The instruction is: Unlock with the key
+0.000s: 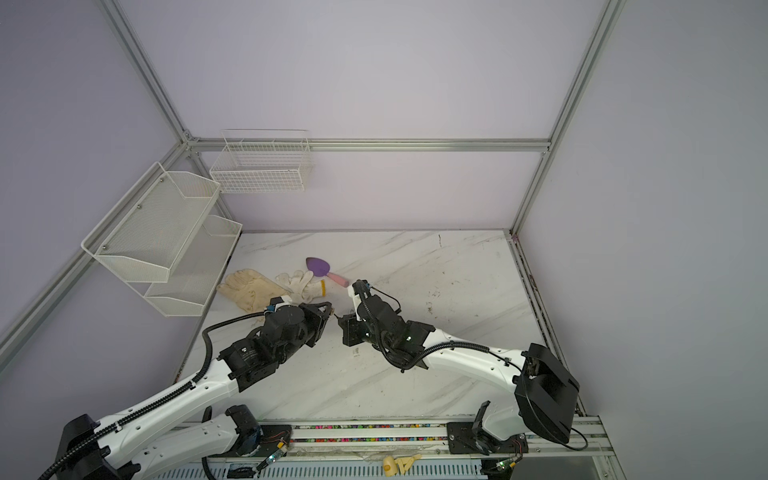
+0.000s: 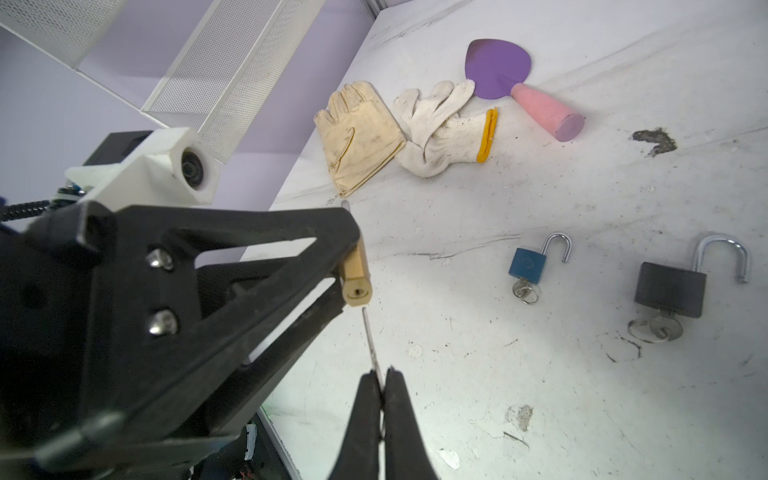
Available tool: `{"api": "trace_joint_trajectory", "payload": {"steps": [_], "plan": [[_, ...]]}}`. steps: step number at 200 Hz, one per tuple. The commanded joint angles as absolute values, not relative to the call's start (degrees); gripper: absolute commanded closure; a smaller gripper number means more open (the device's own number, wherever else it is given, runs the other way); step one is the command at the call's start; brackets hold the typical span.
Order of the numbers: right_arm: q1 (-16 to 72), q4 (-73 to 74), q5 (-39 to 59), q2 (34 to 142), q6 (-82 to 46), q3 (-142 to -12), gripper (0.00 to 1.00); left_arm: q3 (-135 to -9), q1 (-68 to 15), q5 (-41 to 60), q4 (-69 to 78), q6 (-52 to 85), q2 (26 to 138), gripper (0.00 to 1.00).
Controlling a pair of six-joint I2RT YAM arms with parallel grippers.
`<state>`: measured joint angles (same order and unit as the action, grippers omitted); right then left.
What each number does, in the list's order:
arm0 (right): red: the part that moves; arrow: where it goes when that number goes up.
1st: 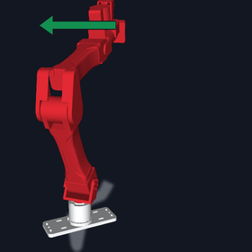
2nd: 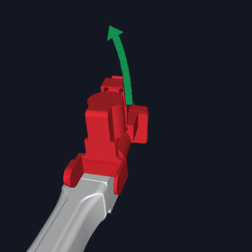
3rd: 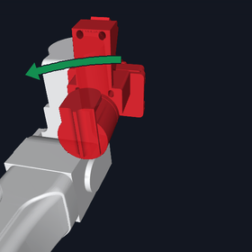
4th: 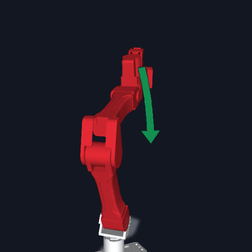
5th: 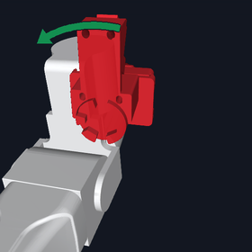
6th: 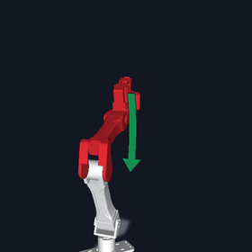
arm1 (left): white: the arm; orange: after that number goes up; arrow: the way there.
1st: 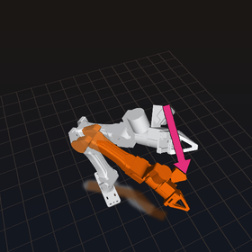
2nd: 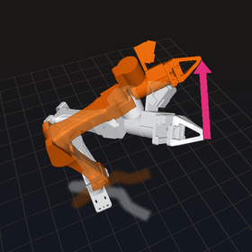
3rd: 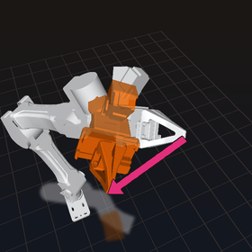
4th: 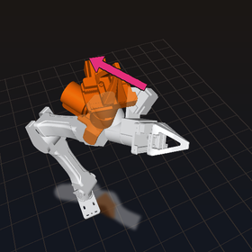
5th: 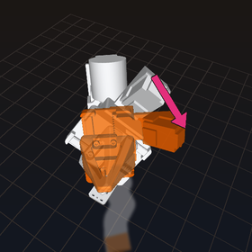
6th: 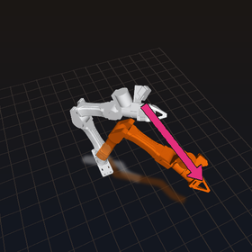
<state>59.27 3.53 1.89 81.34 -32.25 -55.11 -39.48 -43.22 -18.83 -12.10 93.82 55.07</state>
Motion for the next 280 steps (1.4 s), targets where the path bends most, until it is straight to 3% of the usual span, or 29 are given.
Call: {"api": "trace_joint_trajectory", "payload": {"steps": [1, 280], "plan": [[59.68, 2.68, 1.00, 80.54, -31.39, -56.99, 1.00, -37.49, -42.68, -19.05, -11.06, 92.96, 54.58, 1.00], [59.77, 0.83, -0.22, 82.90, -30.79, -60.03, 1.00, -38.85, -42.01, -16.25, -10.32, 90.70, 53.48, 1.00]]}}
